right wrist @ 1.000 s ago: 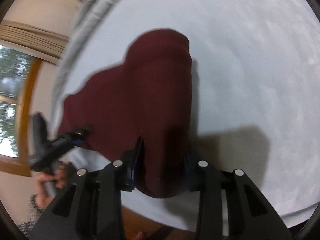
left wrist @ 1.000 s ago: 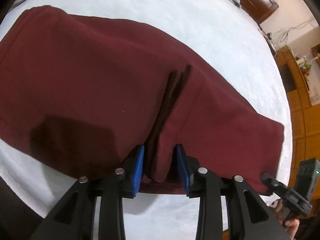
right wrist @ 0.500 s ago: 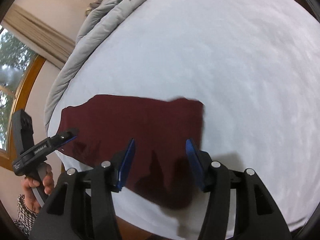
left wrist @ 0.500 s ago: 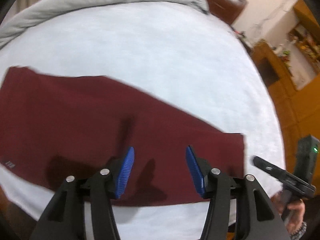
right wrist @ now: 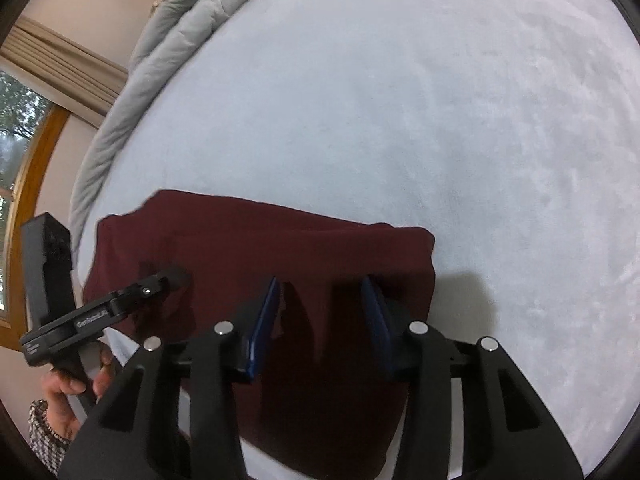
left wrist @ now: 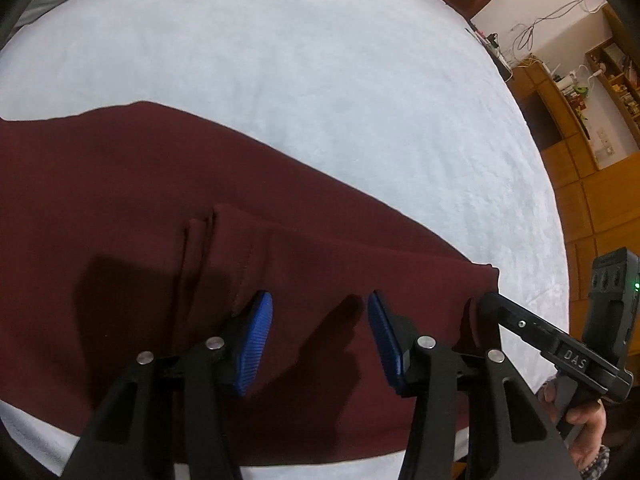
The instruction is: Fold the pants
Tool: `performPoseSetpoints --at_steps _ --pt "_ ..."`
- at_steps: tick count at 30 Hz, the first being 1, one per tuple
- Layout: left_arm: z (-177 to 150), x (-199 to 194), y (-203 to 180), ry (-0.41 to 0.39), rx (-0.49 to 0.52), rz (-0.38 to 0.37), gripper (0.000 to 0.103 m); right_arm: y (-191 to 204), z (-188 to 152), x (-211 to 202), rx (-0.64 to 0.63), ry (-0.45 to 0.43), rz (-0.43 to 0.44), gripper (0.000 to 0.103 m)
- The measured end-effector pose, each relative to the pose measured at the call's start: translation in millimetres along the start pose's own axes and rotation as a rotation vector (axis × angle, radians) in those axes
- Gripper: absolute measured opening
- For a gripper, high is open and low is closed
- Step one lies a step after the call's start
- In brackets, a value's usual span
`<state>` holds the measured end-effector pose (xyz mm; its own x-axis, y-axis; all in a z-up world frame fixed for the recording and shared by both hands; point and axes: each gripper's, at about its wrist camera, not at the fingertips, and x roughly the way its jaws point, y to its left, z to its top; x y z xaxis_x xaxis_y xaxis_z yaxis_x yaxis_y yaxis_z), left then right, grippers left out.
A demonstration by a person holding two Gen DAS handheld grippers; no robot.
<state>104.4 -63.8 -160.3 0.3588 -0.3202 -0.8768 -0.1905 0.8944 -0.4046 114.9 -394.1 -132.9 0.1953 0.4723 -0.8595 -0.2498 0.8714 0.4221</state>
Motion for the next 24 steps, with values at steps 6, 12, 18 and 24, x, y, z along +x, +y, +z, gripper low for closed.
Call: performPoseSetpoints --at_steps 6,12,18,24 --pt "-17 -56 14 -0.102 0.006 0.021 0.065 6 -29 -49 -0.029 -0.093 0.055 0.053" --pt "-46 -56 20 -0.086 0.010 0.017 0.065 18 -57 -33 -0.031 -0.038 0.058 0.053" --pt "-50 -25 9 -0.058 0.067 0.108 0.065 7 -63 0 0.009 0.025 0.018 0.049" --pt "-46 -71 21 -0.106 -0.020 -0.010 0.065 23 -66 -42 -0.003 -0.057 0.098 0.058"
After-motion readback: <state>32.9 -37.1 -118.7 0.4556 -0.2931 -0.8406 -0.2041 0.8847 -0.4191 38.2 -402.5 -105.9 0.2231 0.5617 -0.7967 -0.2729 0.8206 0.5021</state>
